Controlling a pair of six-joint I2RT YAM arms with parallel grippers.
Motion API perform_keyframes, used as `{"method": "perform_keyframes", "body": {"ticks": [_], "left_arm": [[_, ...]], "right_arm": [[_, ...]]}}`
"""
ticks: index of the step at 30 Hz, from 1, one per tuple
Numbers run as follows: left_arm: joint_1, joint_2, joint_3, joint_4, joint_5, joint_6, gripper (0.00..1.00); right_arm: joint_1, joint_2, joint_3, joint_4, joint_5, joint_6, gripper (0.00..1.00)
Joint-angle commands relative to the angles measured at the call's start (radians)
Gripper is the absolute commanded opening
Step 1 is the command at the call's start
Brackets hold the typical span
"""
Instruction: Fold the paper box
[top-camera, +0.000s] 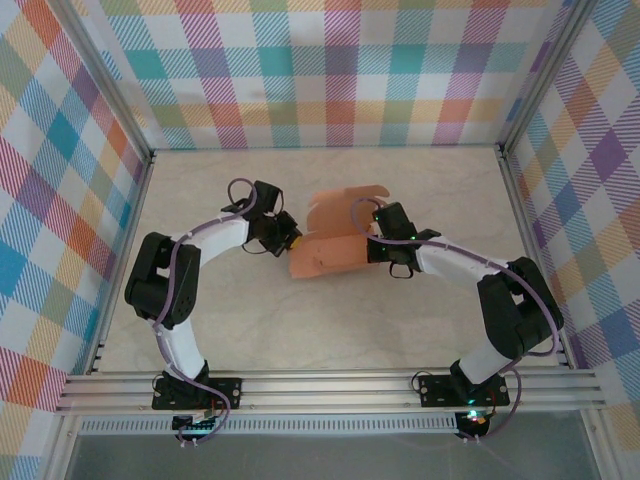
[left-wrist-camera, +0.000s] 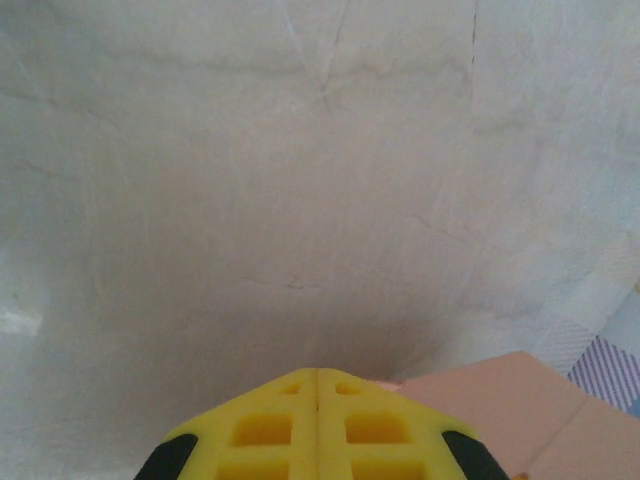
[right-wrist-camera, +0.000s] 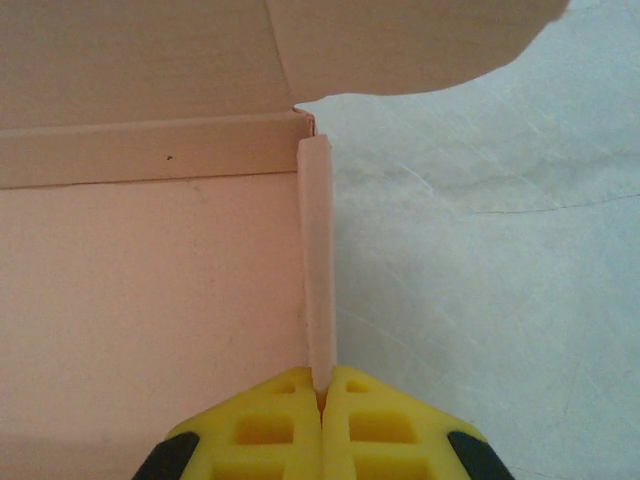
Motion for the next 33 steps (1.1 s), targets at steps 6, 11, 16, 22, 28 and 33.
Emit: {"method": "perform_keyframes", "body": {"ticks": [6, 11, 16, 22, 28, 33], "left_arm": [[-0.056, -0.053, 0.003, 0.006, -0.007, -0.019, 0.00], [-0.083, -0.018, 0.007, 0.057, 0.011, -0.042, 0.00], [-0.110, 0.008, 0.030, 0.091, 0.018, -0.073, 0.00], [-0.111, 0.033, 0.043, 0.108, -0.005, -0.094, 0.00], [-0.099, 0.057, 0.052, 0.141, -0.030, -0.143, 0.00], [-0.095, 0.047, 0.030, 0.192, -0.076, -0.218, 0.00]], "right_arm": [[-0.006, -0.001, 0.009, 0.034, -0.009, 0.054, 0.00], [-0.006, 0.004, 0.016, 0.045, -0.045, 0.068, 0.00], [-0.005, 0.007, 0.008, 0.072, -0.093, 0.090, 0.00], [0.007, -0.009, -0.023, 0.124, -0.143, 0.096, 0.00], [0.032, -0.061, -0.095, 0.176, -0.198, 0.113, 0.00], [0.069, -0.096, -0.157, 0.209, -0.213, 0.137, 0.00]]}}
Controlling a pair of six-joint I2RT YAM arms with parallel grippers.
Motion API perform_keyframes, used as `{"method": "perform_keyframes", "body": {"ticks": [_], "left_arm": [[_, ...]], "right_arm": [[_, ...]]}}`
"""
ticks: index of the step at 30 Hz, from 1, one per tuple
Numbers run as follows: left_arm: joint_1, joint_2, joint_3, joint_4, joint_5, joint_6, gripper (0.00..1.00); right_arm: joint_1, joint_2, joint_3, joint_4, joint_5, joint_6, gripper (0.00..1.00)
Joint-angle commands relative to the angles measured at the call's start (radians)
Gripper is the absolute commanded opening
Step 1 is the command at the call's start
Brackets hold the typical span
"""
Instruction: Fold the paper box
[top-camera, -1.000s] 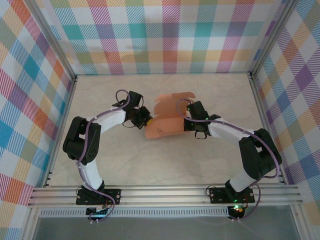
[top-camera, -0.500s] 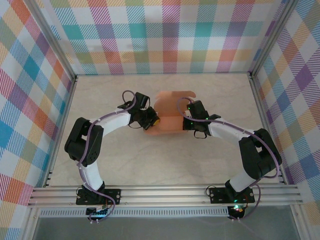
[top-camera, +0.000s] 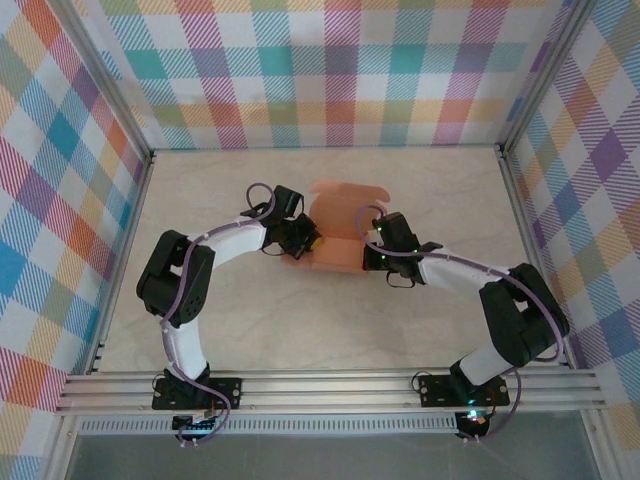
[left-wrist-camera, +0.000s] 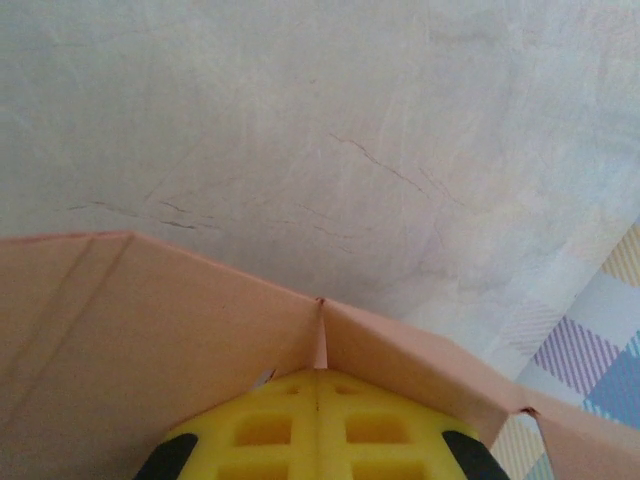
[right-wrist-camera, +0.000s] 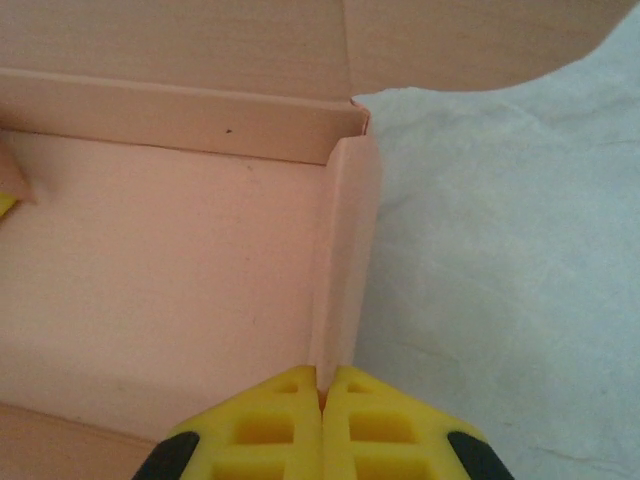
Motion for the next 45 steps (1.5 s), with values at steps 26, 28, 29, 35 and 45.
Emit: {"method": "perform_keyframes", "body": {"ticks": [26, 28, 29, 35, 45], "left_arm": [[0.121, -0.409, -0.151, -0.205, -0.329, 0.325, 0.24], [0.184, -0.453, -0.219, -0.156, -0.288, 0.339, 0.31], [0.216, -0.473, -0.254, -0.121, -0.256, 0.344, 0.37], [0.333, -0.486, -0.413, 0.172, 0.018, 0.317, 0.95], [0.295, -0.492, -0.503, 0.526, 0.277, 0.306, 0.93]], "right_arm": [[-0.034, -0.018, 0.067, -0.061, 0.024, -0.001, 0.00], [-0.049, -0.031, 0.062, -0.053, -0.011, 0.000, 0.00], [-0.060, -0.040, 0.061, -0.049, -0.035, 0.002, 0.00], [-0.120, -0.091, 0.046, -0.004, -0.207, 0.046, 0.00], [-0.192, -0.116, 0.019, 0.102, -0.401, 0.159, 0.00]]}}
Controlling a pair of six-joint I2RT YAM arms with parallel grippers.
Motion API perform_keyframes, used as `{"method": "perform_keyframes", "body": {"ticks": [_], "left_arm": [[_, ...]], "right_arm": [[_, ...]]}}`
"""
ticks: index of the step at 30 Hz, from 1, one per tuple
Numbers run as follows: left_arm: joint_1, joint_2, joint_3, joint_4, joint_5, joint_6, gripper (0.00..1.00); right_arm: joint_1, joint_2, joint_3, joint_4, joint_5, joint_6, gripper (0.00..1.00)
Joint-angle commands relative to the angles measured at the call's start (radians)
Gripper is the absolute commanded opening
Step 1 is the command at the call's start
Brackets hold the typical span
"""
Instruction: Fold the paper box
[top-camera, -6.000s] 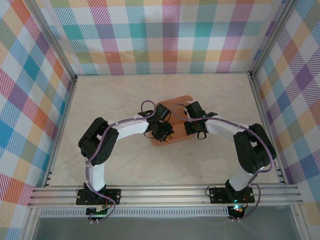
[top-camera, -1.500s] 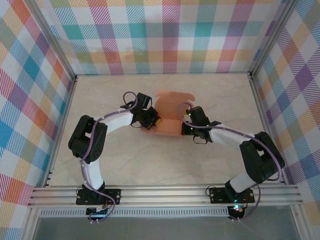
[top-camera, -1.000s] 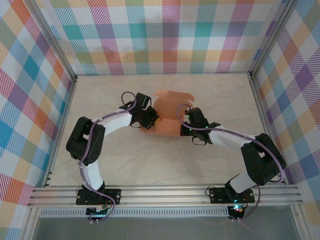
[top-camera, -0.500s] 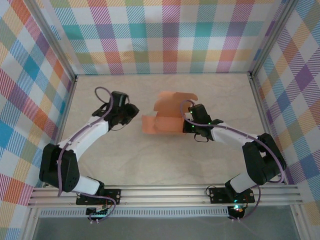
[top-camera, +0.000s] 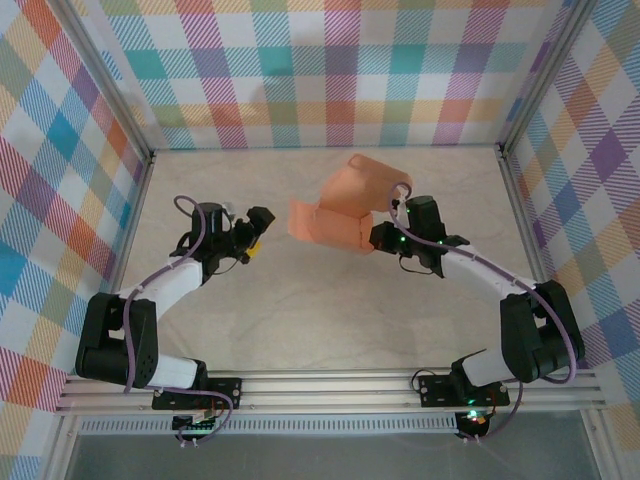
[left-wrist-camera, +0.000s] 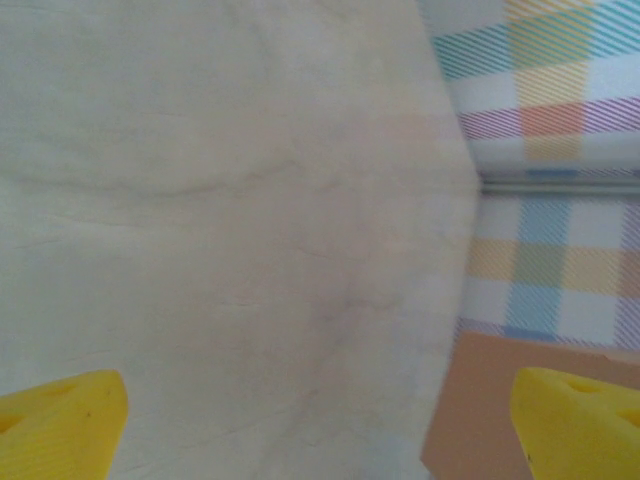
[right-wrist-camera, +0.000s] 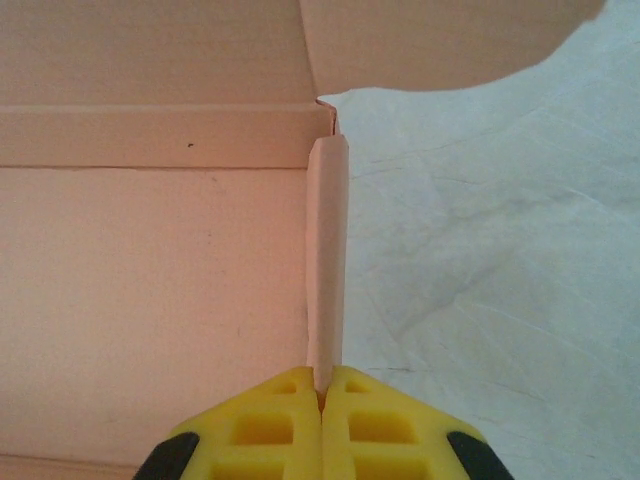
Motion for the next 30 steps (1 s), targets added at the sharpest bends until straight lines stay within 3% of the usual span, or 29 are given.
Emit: {"method": "perform_keyframes", "body": {"ticks": [1, 3, 9, 12, 21, 30], "left_arm": [[-0.033, -0.023, -0.002, 0.144, 0.112, 0.013, 0.85], [-0.056, -0.033, 0.012, 0.135, 0.118, 0.017, 0.71], [-0.109, -0.027, 0.047, 0.161, 0.158, -0.030, 0.66], [-0.129, -0.025, 0.060, 0.158, 0.161, -0.040, 0.54], [-0.145, -0.068, 0.077, 0.097, 0.154, -0.018, 0.51], [-0.199, -0.001, 0.103, 0.119, 0.145, -0.024, 0.41]], "right_arm": [[-0.008, -0.011, -0.006, 0.044, -0.072, 0.035, 0.00], [-0.007, -0.005, -0.004, 0.029, -0.061, 0.027, 0.00], [-0.006, 0.010, -0.006, 0.018, -0.064, 0.023, 0.00], [-0.007, 0.019, -0.002, 0.011, -0.062, 0.015, 0.00], [-0.007, 0.055, -0.004, -0.023, 0.018, 0.021, 0.00], [-0.007, 0.064, 0.002, -0.015, -0.012, 0.013, 0.00]]}}
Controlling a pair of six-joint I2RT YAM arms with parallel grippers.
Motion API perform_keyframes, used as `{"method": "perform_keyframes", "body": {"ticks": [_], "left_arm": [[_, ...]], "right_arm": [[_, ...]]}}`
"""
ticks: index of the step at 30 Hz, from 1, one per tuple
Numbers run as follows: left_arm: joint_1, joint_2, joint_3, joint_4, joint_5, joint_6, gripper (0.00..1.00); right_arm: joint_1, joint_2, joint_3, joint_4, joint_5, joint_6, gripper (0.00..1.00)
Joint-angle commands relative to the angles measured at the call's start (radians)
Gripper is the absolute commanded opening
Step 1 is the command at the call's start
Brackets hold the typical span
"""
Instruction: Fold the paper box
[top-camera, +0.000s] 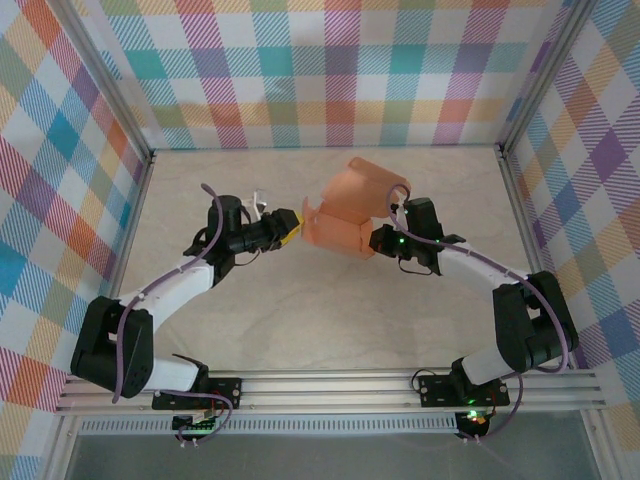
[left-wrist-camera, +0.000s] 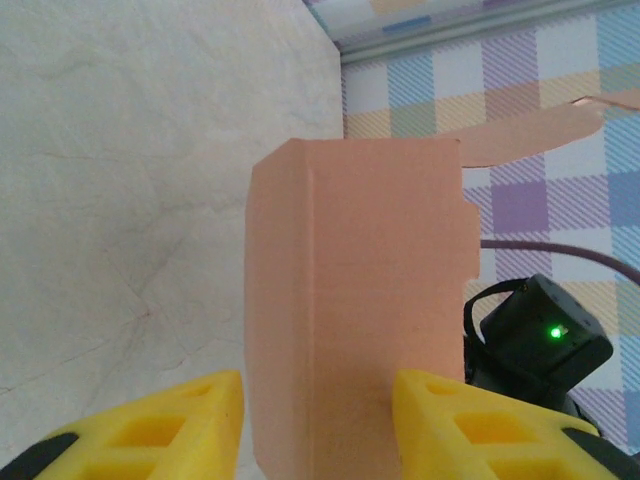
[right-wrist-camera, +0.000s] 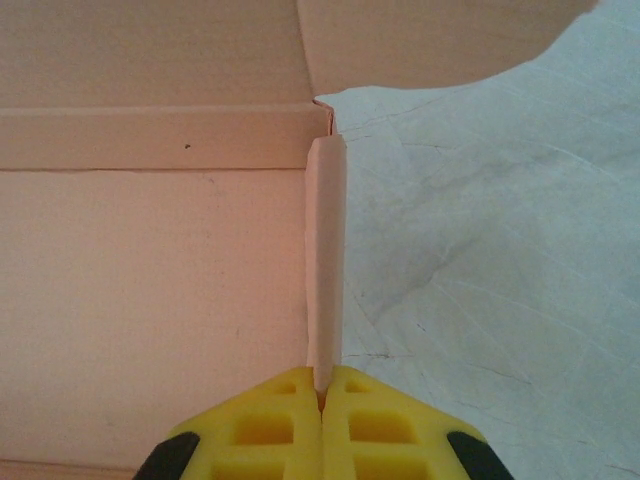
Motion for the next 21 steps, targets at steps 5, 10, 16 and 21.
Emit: {"method": "perform_keyframes", "body": {"ticks": [5, 10, 16, 21], "left_arm": [[-0.046, 0.057, 0.068, 0.003, 0.006, 0.010, 0.36], [-0.060, 0.094, 0.079, -0.008, 0.004, 0.015, 0.32], [-0.085, 0.136, 0.143, -0.110, -0.003, 0.068, 0.29], [-0.096, 0.180, 0.167, -0.189, -0.011, 0.101, 0.29]], "right_arm": [[0.000, 0.007, 0.004, -0.020, -0.001, -0.023, 0.00], [0.007, 0.005, 0.012, -0.039, 0.009, -0.044, 0.00], [0.031, 0.009, 0.037, -0.101, 0.077, -0.090, 0.00], [0.049, 0.000, 0.059, -0.149, 0.136, -0.126, 0.00]]}}
